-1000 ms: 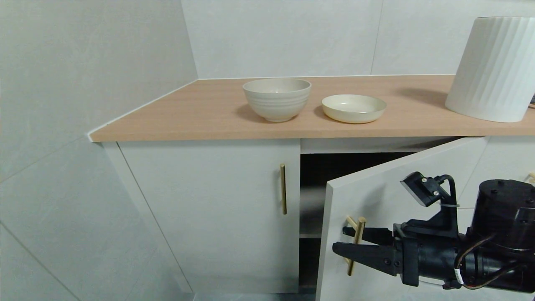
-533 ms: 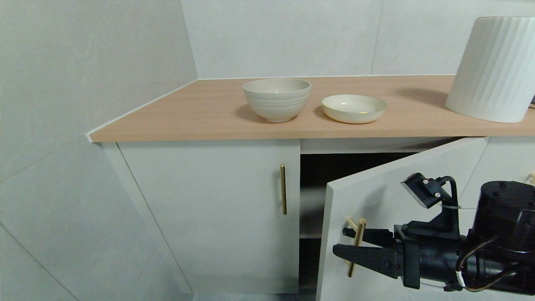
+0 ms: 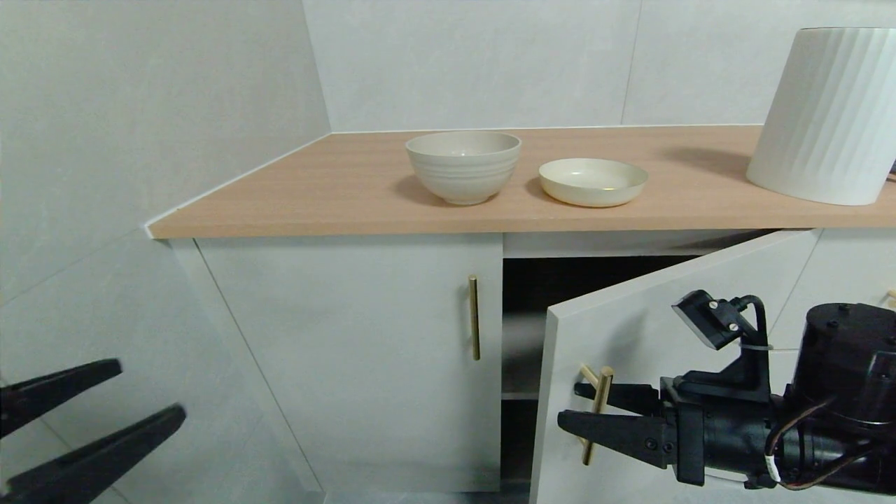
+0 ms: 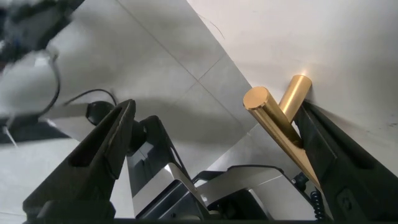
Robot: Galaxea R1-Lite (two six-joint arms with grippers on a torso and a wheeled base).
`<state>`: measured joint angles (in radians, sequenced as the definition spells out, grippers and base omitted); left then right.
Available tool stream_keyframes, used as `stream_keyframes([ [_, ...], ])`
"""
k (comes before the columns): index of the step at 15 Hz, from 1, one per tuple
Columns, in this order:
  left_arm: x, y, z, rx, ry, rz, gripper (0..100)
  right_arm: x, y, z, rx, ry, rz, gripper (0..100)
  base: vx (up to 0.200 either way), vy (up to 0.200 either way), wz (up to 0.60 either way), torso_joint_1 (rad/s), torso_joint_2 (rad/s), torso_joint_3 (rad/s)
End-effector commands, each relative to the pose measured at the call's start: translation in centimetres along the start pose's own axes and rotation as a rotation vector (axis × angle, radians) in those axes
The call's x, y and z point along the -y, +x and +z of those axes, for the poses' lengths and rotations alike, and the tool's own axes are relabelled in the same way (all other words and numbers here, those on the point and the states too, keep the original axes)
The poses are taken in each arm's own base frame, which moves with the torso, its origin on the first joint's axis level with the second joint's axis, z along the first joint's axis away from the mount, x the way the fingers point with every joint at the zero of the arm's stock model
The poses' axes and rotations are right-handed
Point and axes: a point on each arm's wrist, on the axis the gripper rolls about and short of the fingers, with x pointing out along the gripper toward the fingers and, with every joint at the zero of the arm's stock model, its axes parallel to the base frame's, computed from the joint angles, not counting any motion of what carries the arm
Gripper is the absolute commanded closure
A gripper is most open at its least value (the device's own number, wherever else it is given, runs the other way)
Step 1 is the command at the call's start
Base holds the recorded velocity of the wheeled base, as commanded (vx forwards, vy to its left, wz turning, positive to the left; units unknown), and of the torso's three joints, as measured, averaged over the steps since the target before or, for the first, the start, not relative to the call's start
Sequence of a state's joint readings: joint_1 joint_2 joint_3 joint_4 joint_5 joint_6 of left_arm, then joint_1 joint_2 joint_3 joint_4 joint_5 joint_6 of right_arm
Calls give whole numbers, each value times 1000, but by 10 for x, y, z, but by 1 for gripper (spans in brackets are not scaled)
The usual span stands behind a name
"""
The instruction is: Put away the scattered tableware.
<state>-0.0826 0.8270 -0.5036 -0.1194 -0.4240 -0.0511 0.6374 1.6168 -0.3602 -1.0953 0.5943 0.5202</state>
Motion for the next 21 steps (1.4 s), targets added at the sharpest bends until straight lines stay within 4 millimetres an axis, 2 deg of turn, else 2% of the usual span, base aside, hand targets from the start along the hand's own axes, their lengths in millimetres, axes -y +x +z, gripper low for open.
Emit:
stream_keyframes([
  [1, -6, 82, -4, -197, -102, -159, 0, -1, 1, -1, -5, 0, 6, 0, 0, 0, 0, 0, 0, 0],
  [4, 3, 118, -41, -405, -150, -238, 0, -4, 3, -4, -19, 0, 21, 0, 0, 0, 0, 0, 0, 0],
  [8, 15, 141, -80, -504, -147, -305, 0, -4, 3, -5, -21, 2, 19, 0, 0, 0, 0, 0, 0, 0],
  [11, 18, 144, -83, -498, -179, -312, 0, -3, 3, -5, -23, 4, 18, 0, 0, 0, 0, 0, 0, 0],
  [12, 19, 145, -82, -494, -195, -310, 100, -3, 3, -5, -24, 4, 17, 0, 0, 0, 0, 0, 0, 0],
  [21, 26, 151, -70, -398, -161, -351, 100, -3, 3, -6, -27, 4, 19, 0, 0, 0, 0, 0, 0, 0],
])
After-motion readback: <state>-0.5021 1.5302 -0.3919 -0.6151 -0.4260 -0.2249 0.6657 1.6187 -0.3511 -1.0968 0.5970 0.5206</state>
